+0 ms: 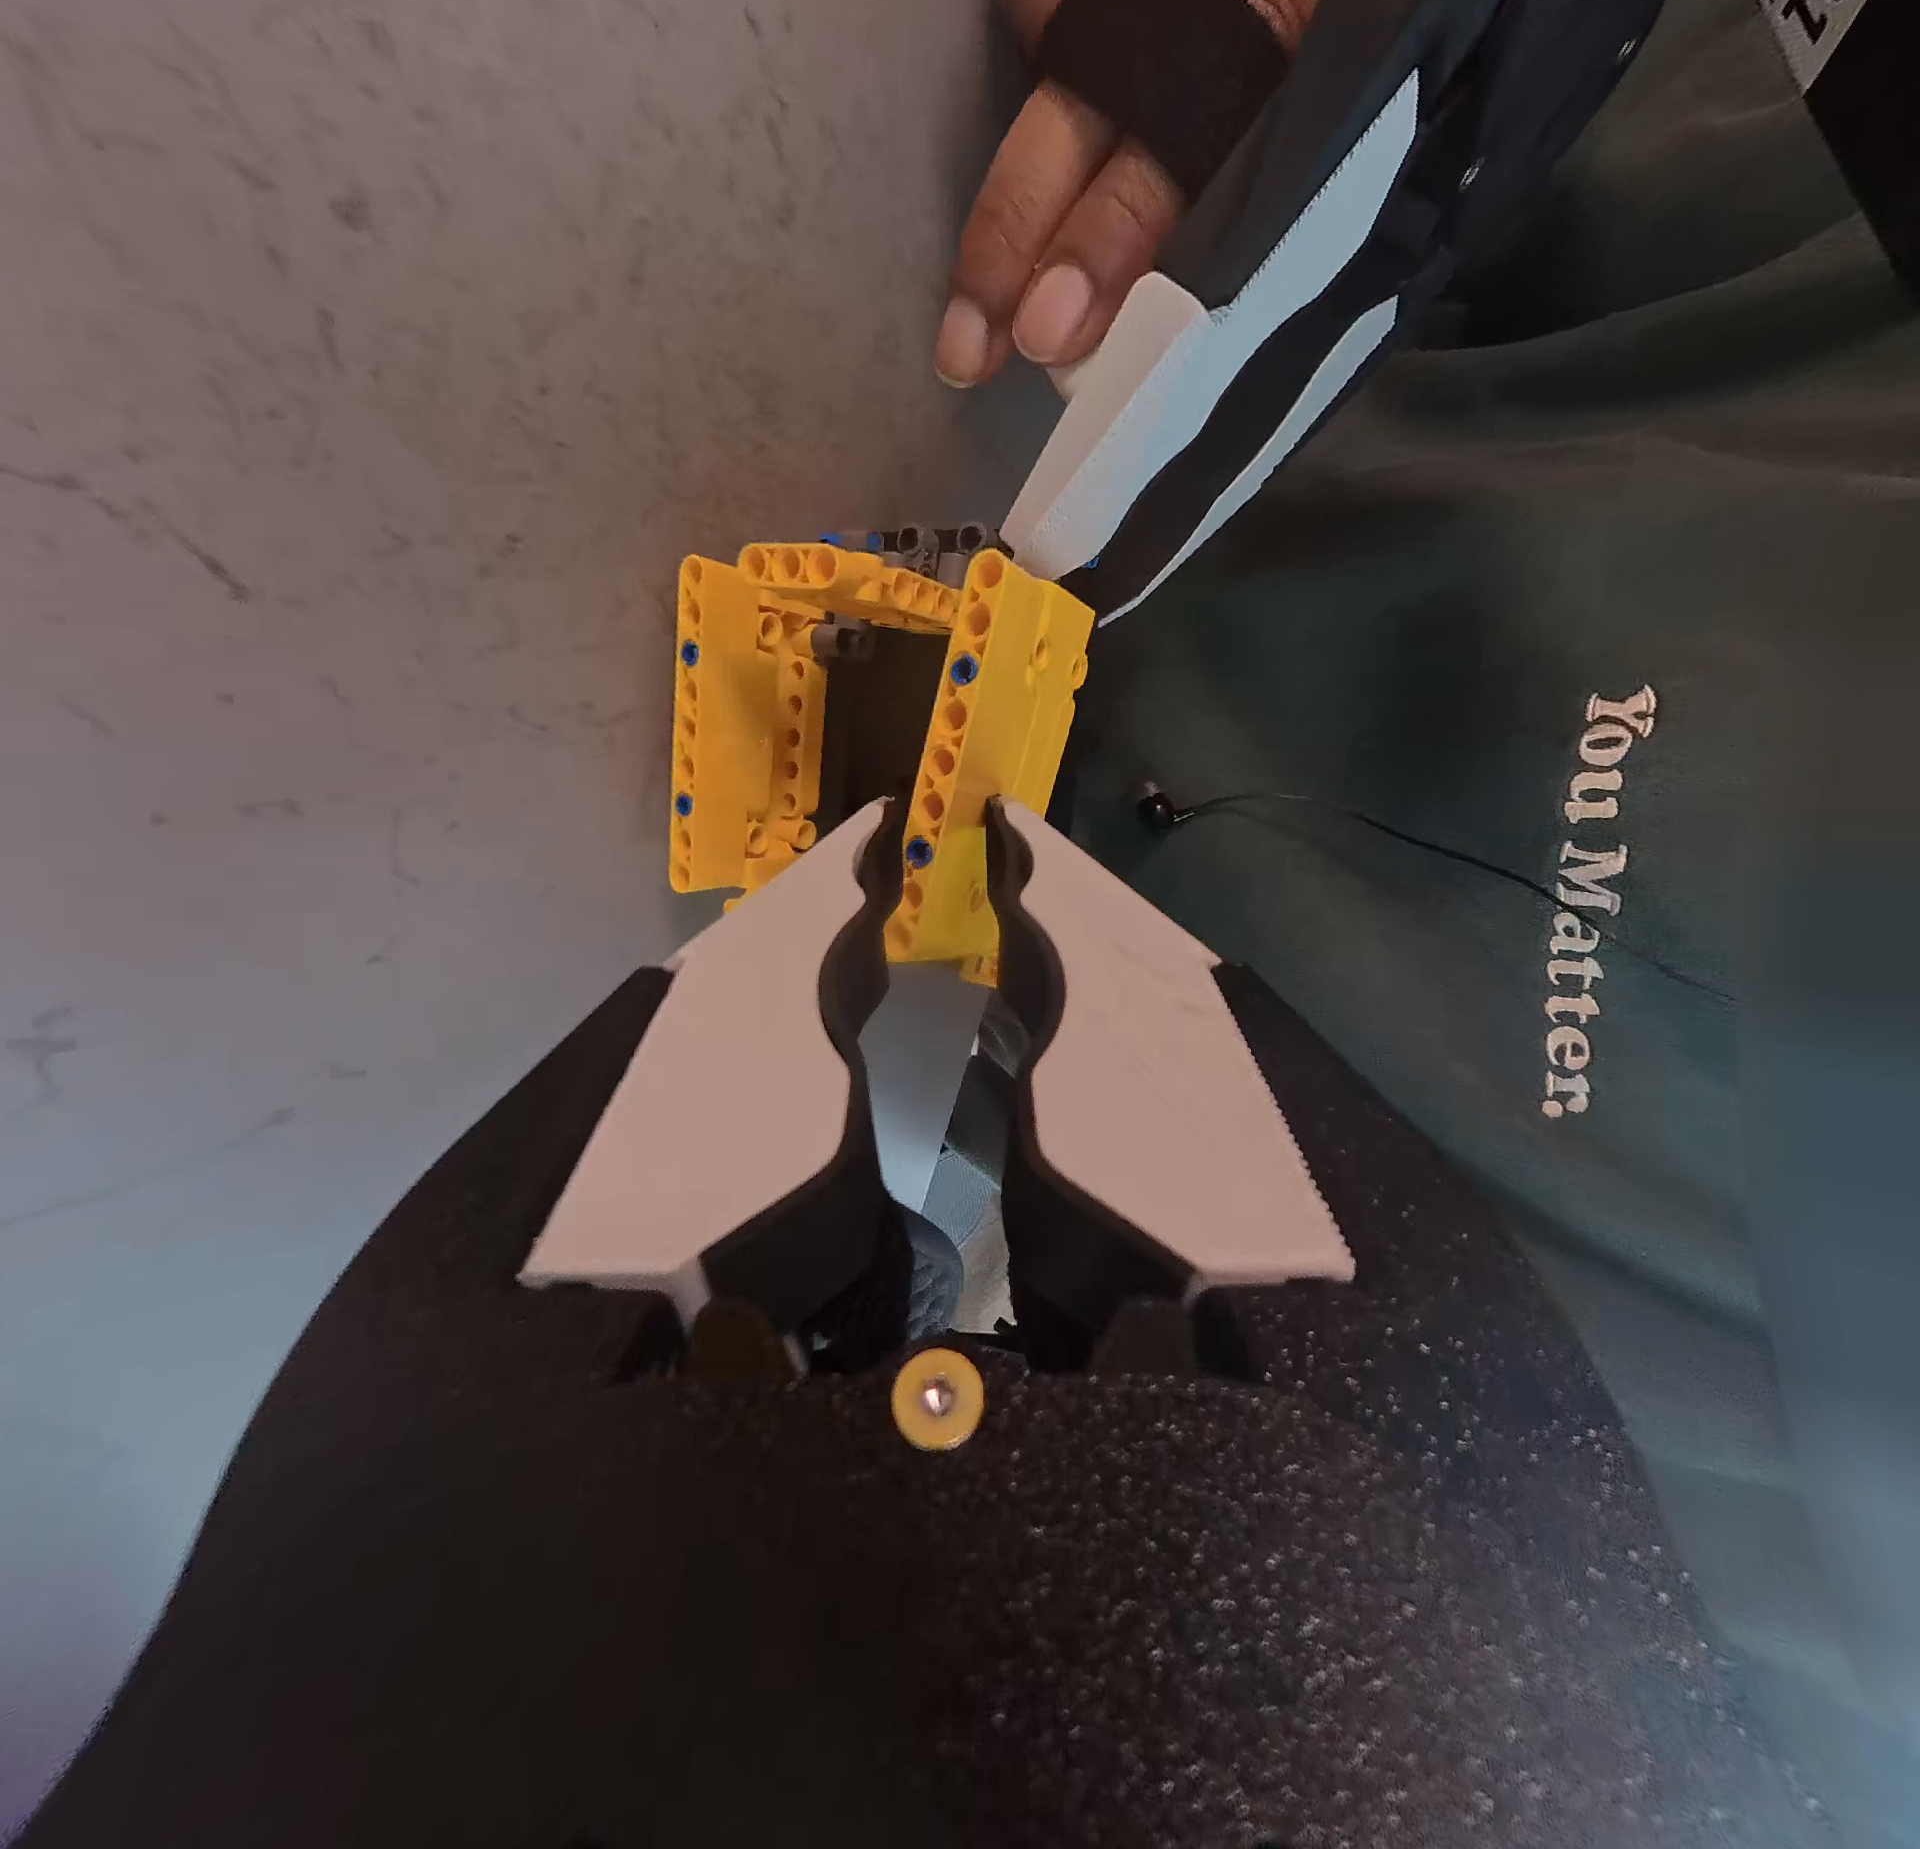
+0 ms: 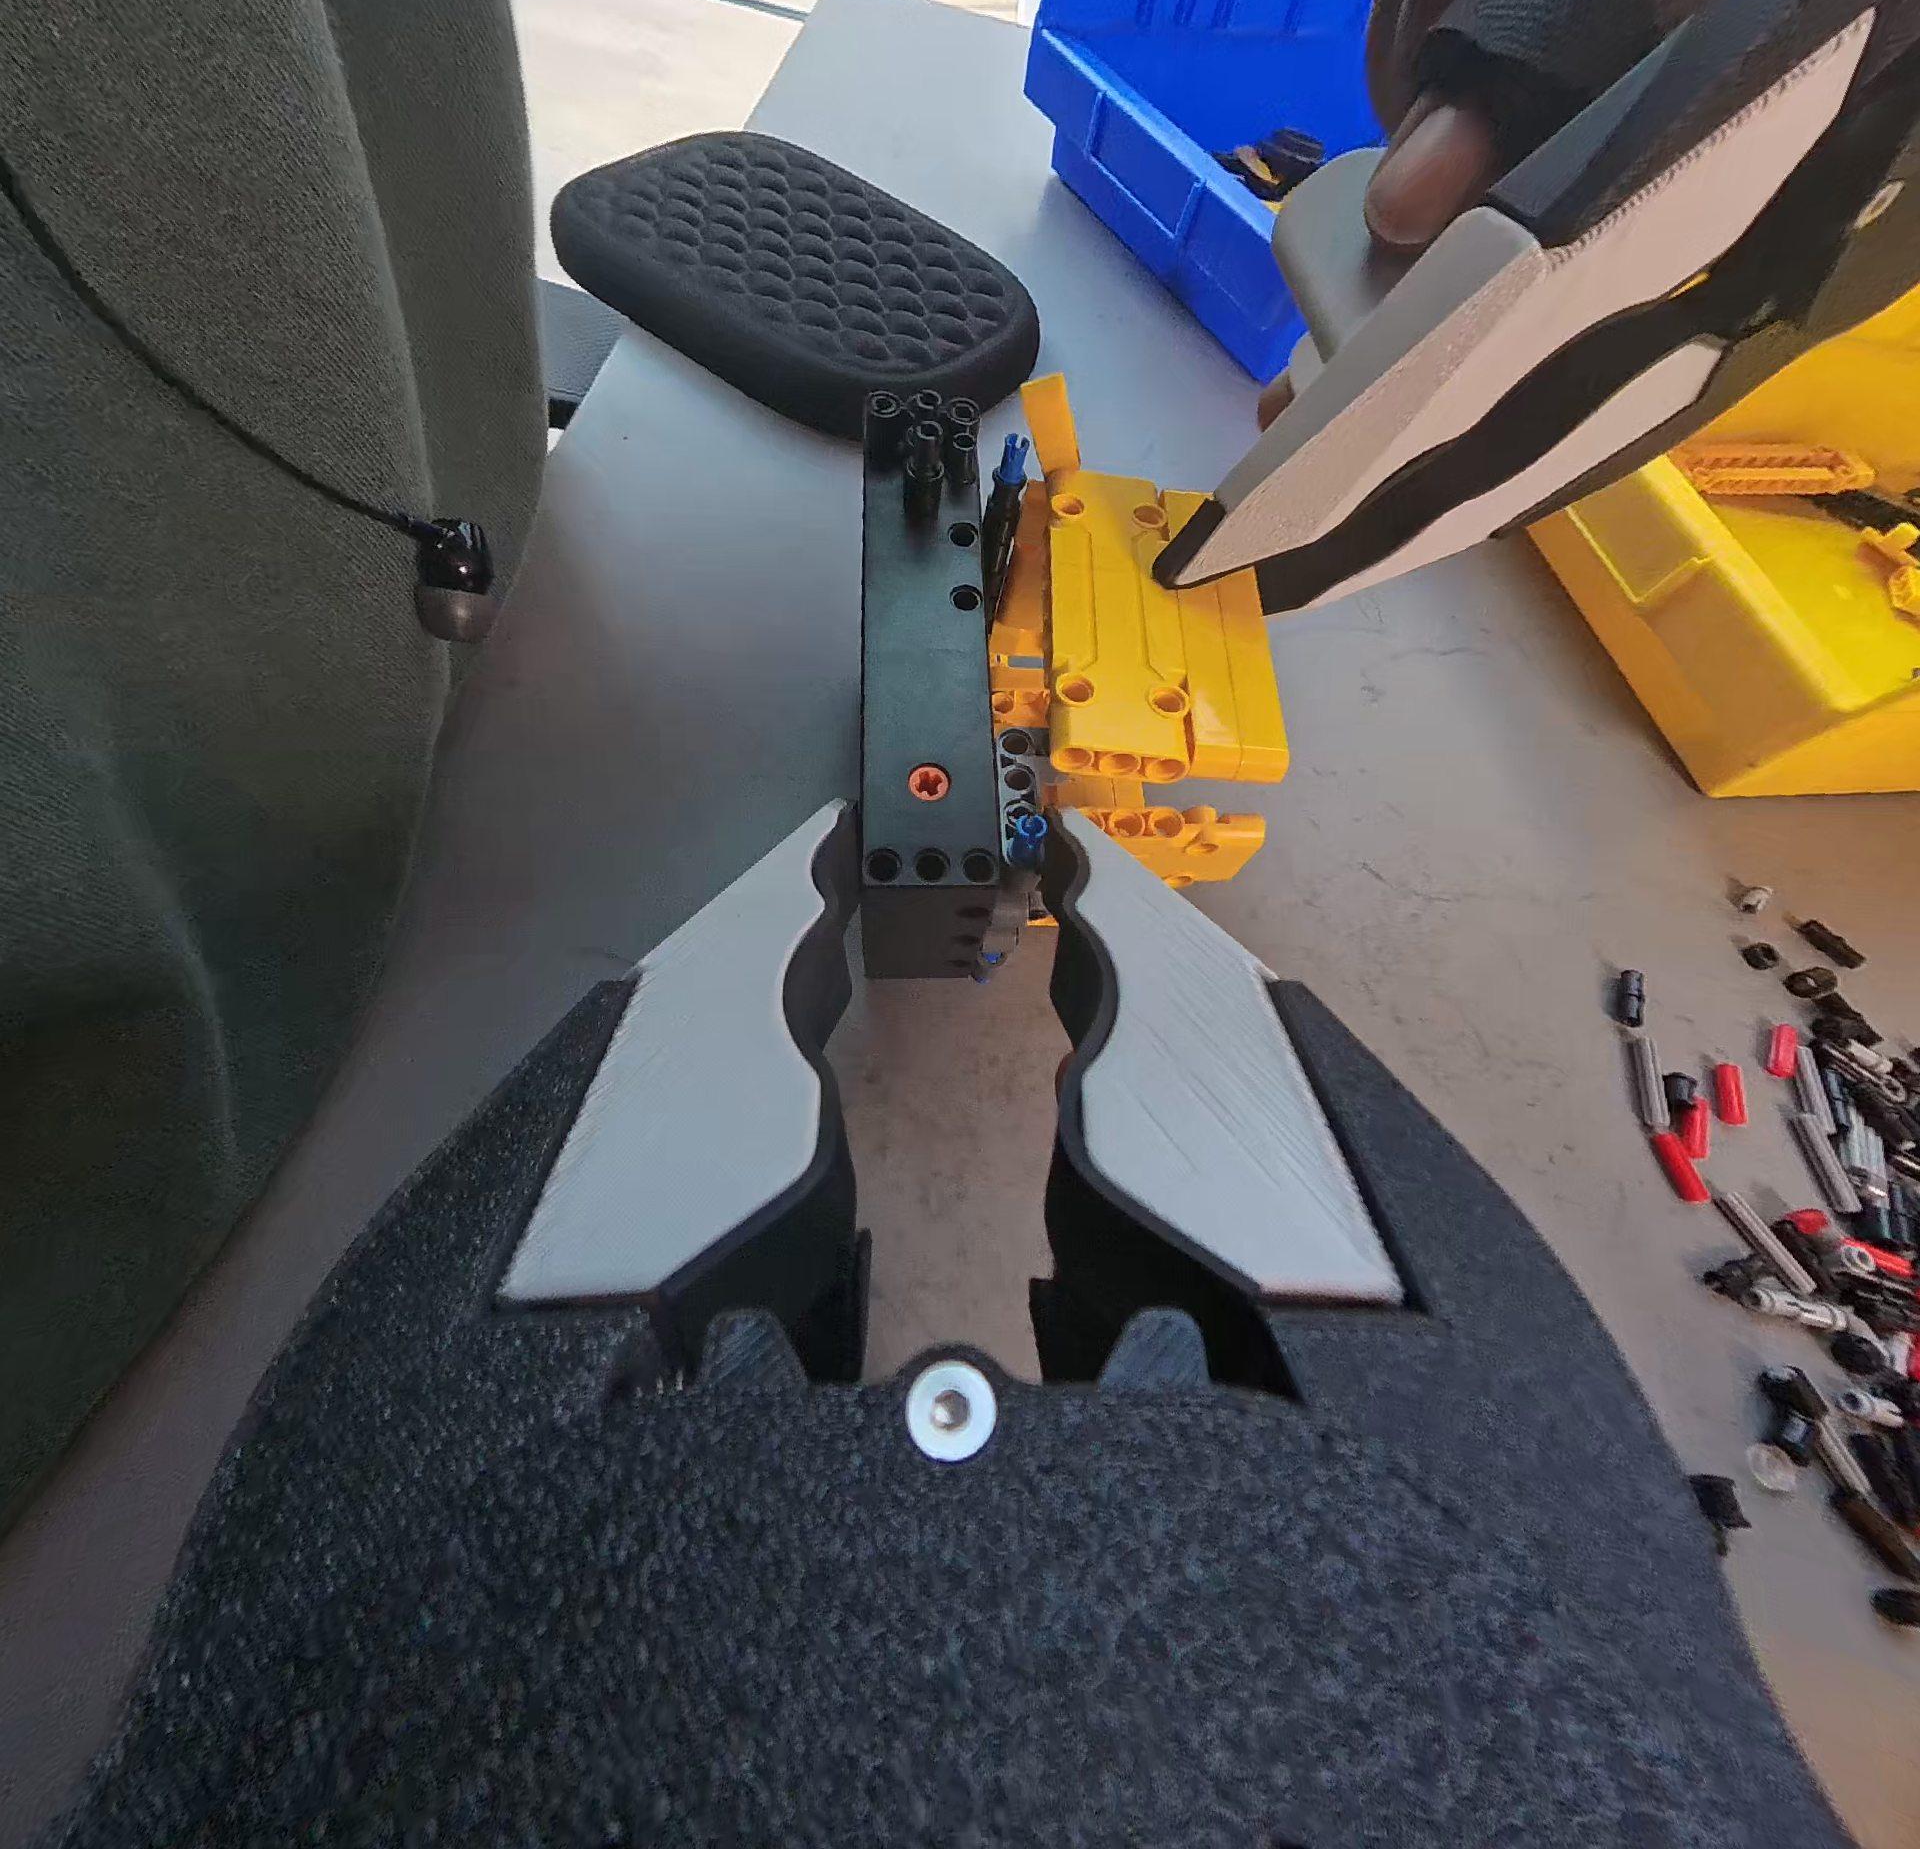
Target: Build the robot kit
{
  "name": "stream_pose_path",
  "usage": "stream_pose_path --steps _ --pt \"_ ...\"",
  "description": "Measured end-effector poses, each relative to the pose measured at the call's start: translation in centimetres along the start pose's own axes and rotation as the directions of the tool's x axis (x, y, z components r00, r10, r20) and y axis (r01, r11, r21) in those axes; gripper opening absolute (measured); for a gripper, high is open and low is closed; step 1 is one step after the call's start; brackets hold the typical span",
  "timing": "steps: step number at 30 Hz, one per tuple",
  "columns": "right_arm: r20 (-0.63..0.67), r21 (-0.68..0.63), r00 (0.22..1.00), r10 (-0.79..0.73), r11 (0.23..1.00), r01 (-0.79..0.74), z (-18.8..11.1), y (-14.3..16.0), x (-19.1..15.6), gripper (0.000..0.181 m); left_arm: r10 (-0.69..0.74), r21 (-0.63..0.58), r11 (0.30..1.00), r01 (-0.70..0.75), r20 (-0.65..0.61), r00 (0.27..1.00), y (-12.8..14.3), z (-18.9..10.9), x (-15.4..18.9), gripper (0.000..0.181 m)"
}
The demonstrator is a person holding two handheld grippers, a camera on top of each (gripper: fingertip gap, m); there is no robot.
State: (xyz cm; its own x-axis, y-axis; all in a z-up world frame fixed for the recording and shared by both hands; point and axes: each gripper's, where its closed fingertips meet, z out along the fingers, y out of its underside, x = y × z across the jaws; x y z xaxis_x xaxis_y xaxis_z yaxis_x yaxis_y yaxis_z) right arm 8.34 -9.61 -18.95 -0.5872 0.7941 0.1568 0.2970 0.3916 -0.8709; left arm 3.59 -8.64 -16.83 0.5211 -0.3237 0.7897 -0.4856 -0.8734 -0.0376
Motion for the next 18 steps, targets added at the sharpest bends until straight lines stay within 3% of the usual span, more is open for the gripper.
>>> stream_pose_path --steps 18 --pt "-0.001 -0.05 0.998 0.063 0.997 -0.063 -1.7 -0.7 0.1 0.034 -0.001 0.005 1.0 0.0 0.063 0.998 0.2 0.4 0.3 0.013"
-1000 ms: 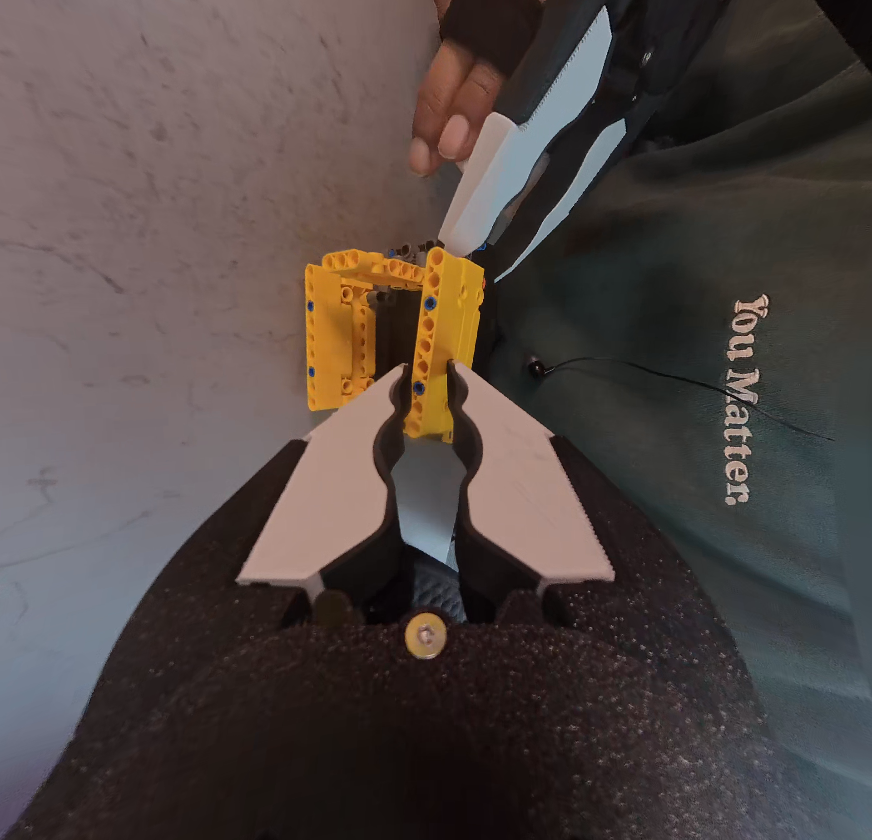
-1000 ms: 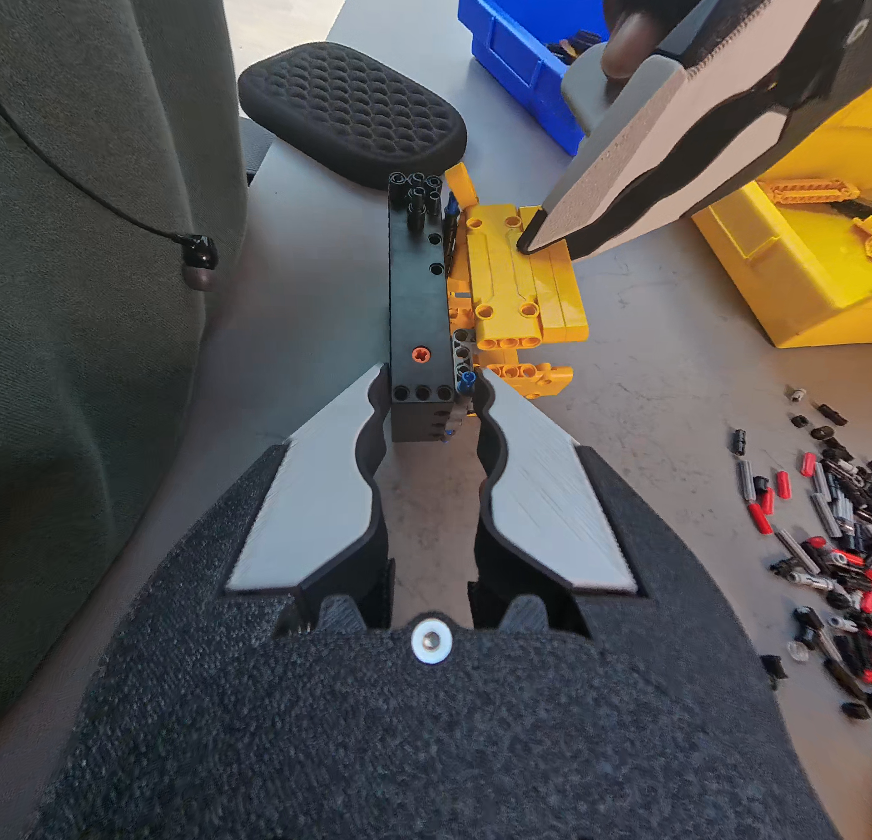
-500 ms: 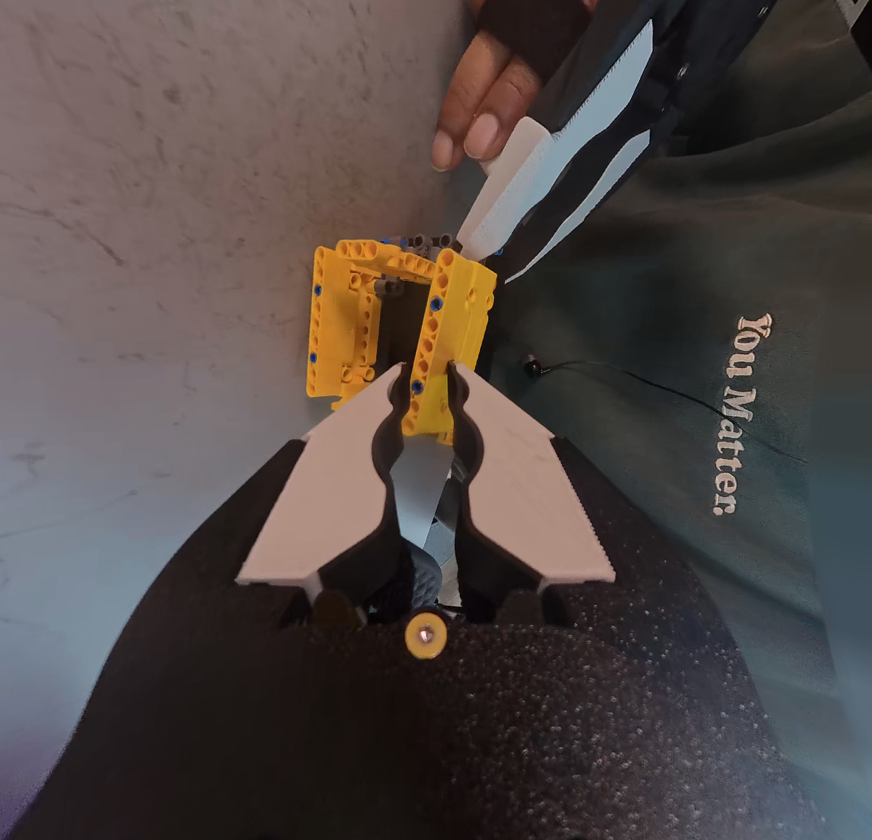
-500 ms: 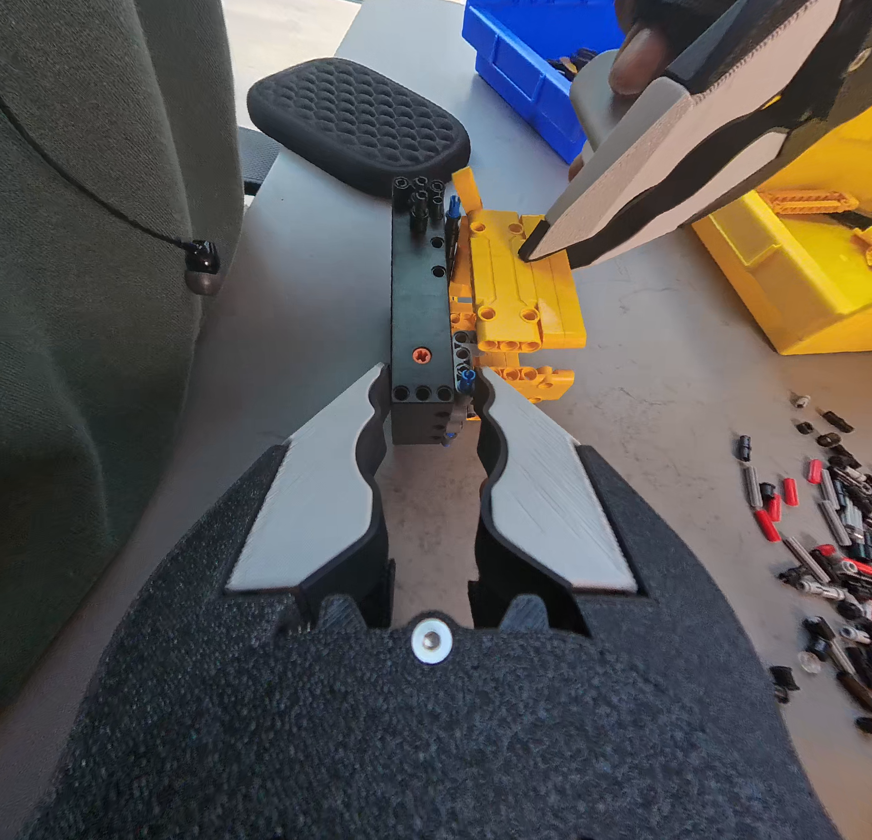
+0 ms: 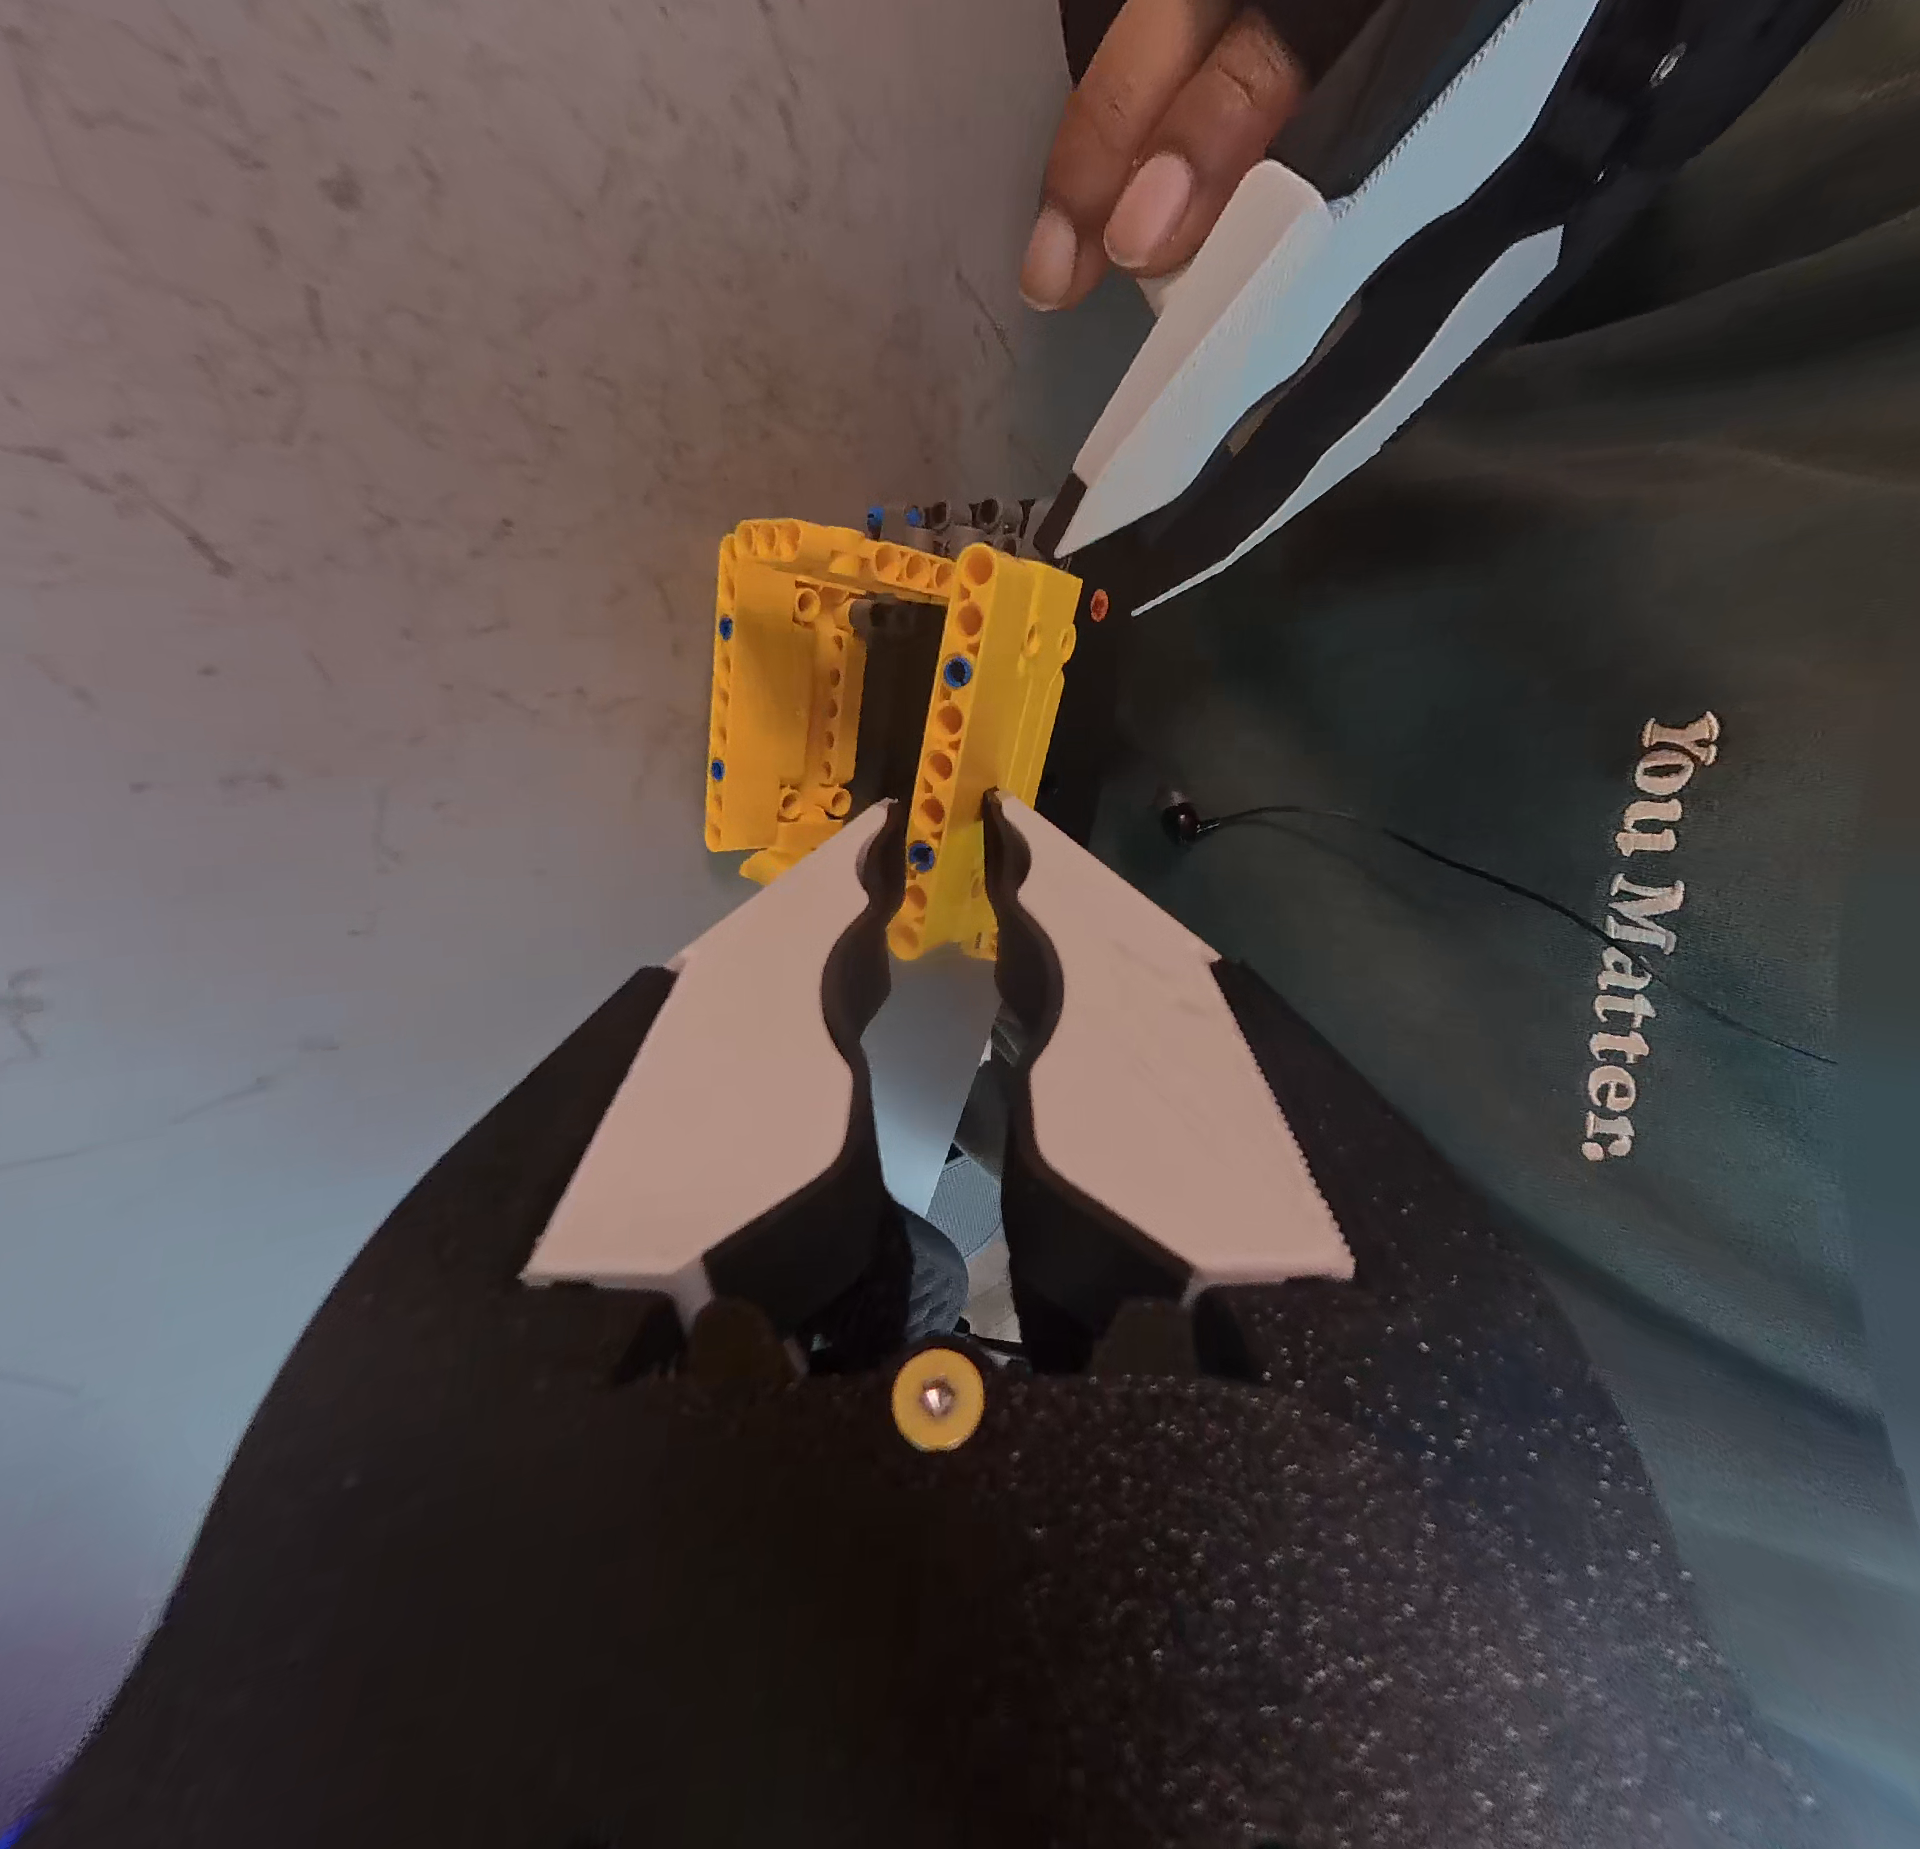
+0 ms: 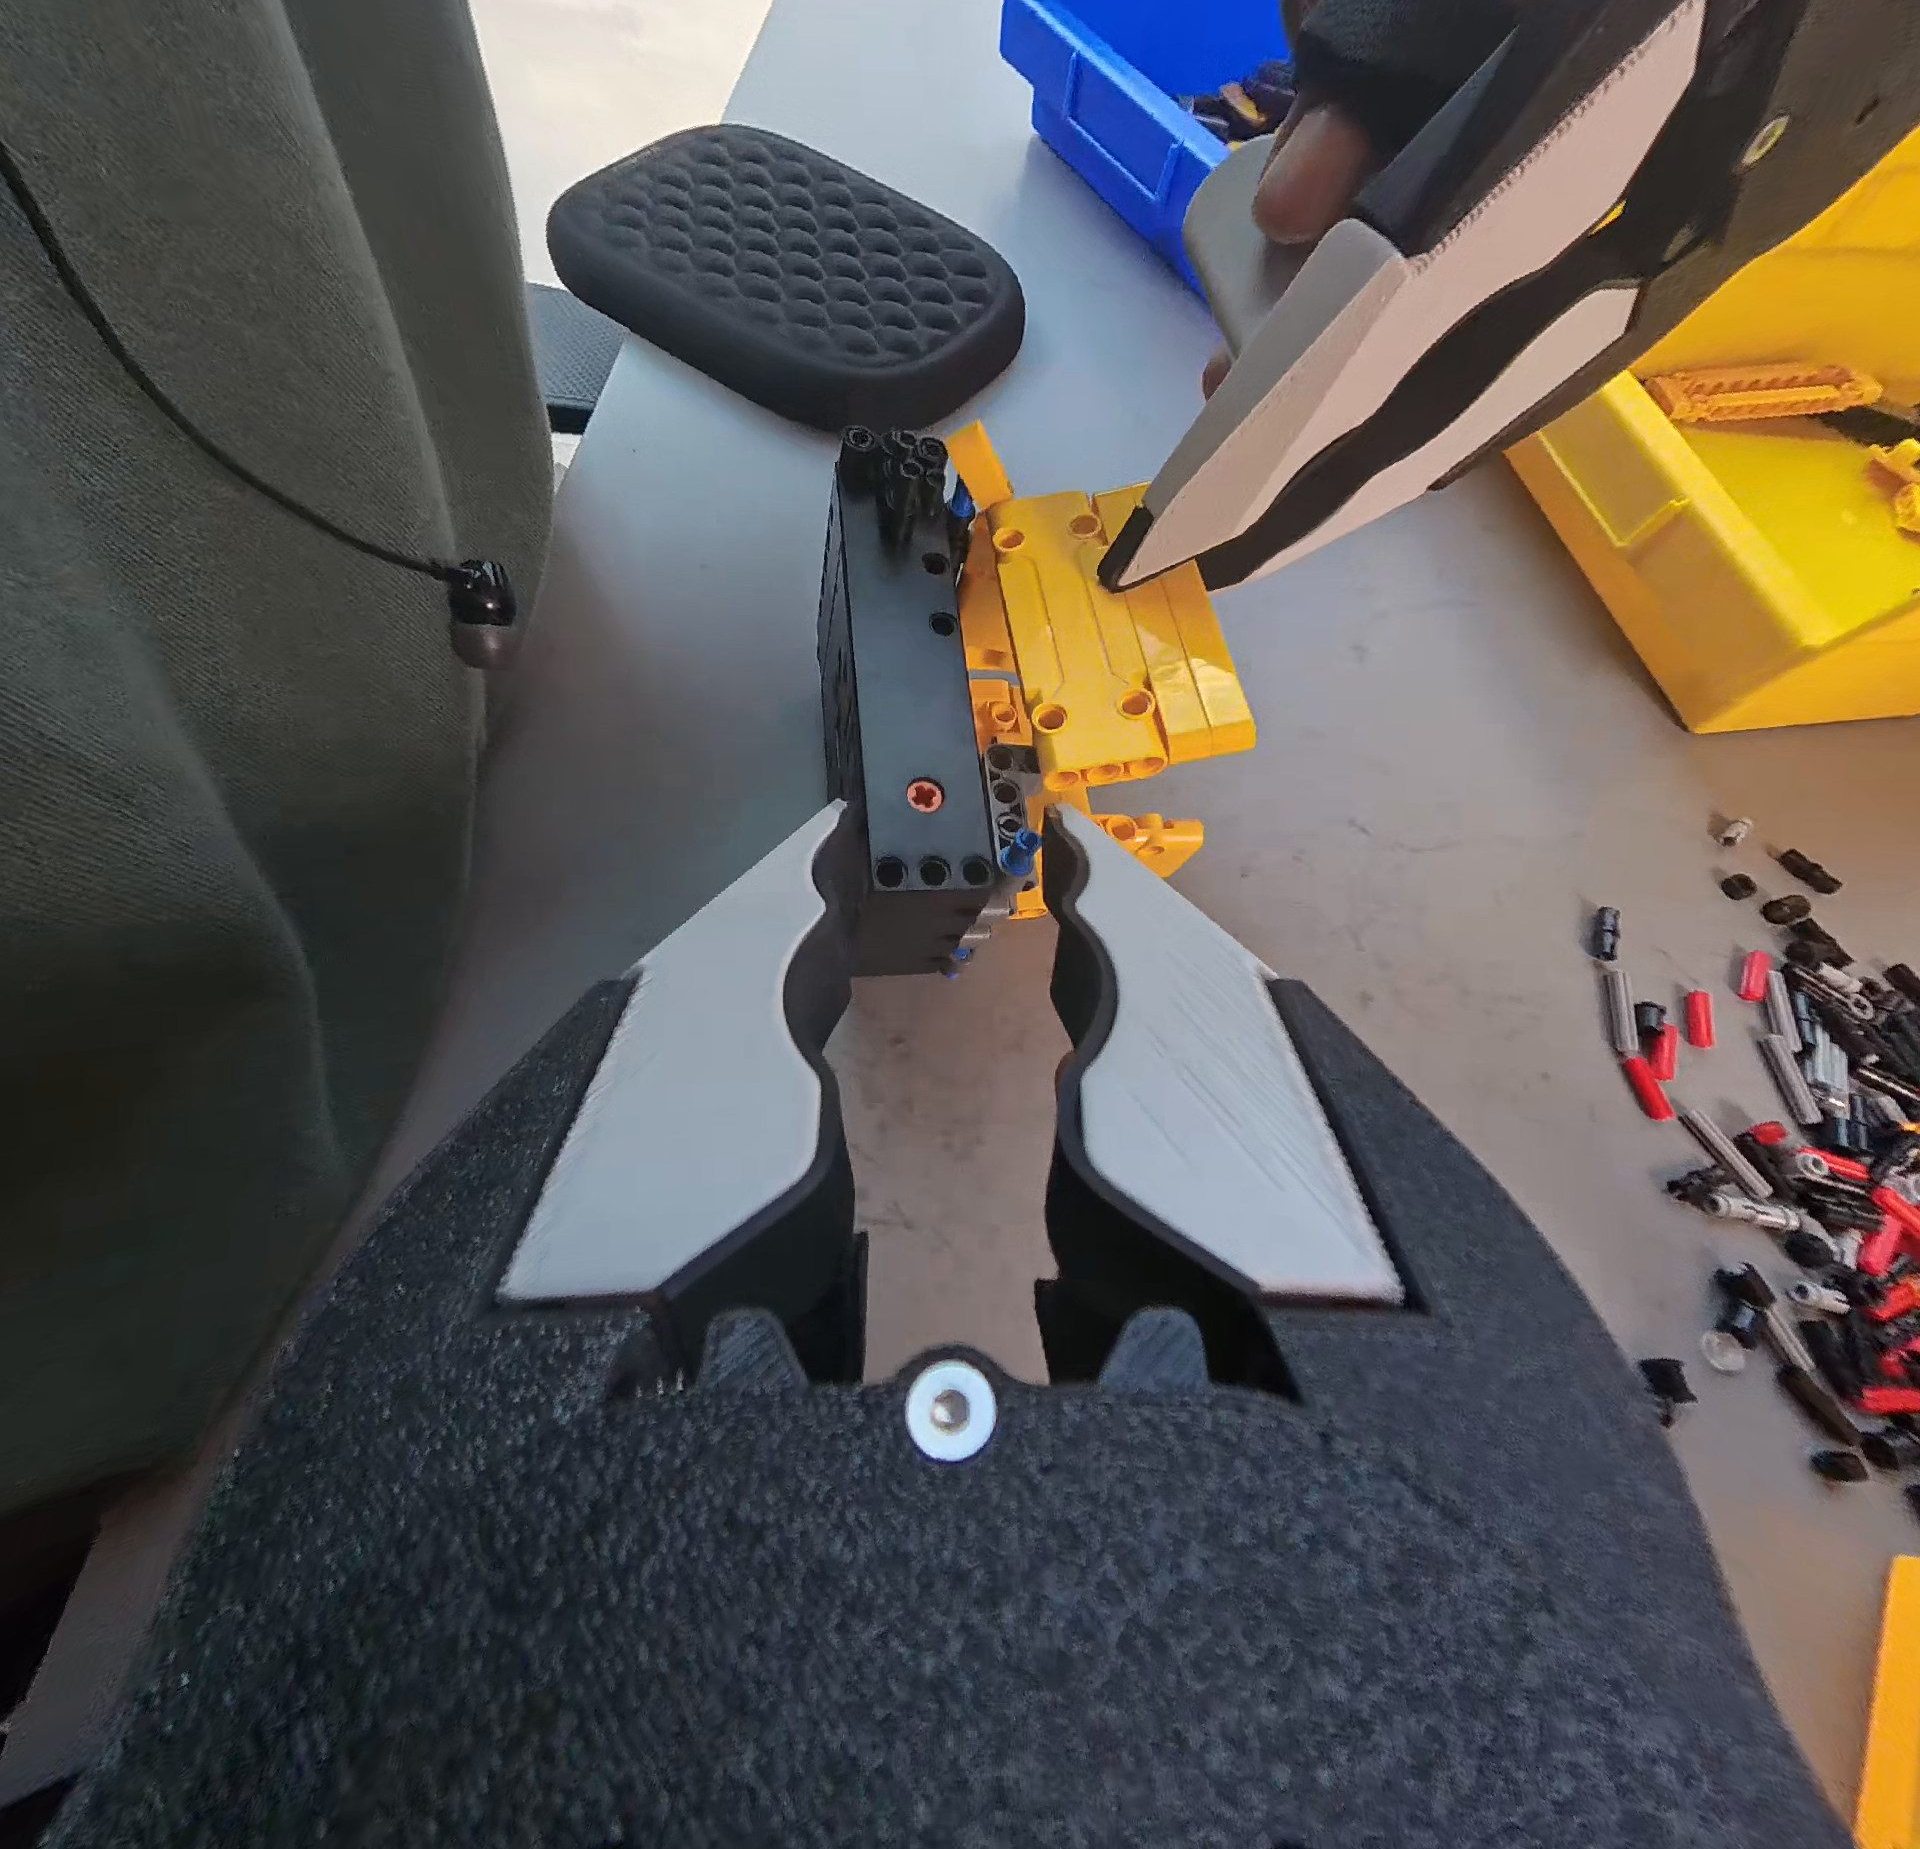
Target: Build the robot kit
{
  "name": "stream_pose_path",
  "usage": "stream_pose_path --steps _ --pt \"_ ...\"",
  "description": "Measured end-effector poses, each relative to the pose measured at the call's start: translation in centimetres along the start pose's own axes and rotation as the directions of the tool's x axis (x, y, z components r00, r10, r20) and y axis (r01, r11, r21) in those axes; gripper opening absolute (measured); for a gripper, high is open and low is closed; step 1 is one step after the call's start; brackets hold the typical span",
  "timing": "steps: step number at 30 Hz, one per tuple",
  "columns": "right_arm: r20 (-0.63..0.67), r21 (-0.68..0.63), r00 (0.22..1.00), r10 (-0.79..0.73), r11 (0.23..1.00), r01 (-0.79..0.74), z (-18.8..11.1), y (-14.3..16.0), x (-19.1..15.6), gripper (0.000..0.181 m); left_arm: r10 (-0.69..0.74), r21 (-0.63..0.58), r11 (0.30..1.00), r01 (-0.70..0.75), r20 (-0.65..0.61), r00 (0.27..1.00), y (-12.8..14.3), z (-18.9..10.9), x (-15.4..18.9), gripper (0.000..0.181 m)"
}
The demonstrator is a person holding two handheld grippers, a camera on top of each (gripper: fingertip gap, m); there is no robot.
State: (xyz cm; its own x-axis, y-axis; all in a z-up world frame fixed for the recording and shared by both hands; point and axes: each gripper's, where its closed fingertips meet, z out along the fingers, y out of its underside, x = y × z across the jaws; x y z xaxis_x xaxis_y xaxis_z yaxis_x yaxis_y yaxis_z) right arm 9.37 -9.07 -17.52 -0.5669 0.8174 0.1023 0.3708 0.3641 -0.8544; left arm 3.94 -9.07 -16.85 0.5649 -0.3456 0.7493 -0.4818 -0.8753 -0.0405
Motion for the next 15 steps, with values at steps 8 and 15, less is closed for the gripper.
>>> stream_pose_path --steps 8,15 --pt "-0.106 0.043 0.994 0.019 0.999 -0.015 -0.5 -1.9 1.7 0.026 -0.027 0.011 1.0 0.027 -0.034 0.999 -0.1 0.4 0.3 0.013" --pt "-0.127 0.027 0.992 0.023 0.999 -0.019 -0.1 -1.2 1.8 0.014 -0.049 0.016 0.999 0.05 -0.077 0.996 -0.2 0.9 0.6 0.013"
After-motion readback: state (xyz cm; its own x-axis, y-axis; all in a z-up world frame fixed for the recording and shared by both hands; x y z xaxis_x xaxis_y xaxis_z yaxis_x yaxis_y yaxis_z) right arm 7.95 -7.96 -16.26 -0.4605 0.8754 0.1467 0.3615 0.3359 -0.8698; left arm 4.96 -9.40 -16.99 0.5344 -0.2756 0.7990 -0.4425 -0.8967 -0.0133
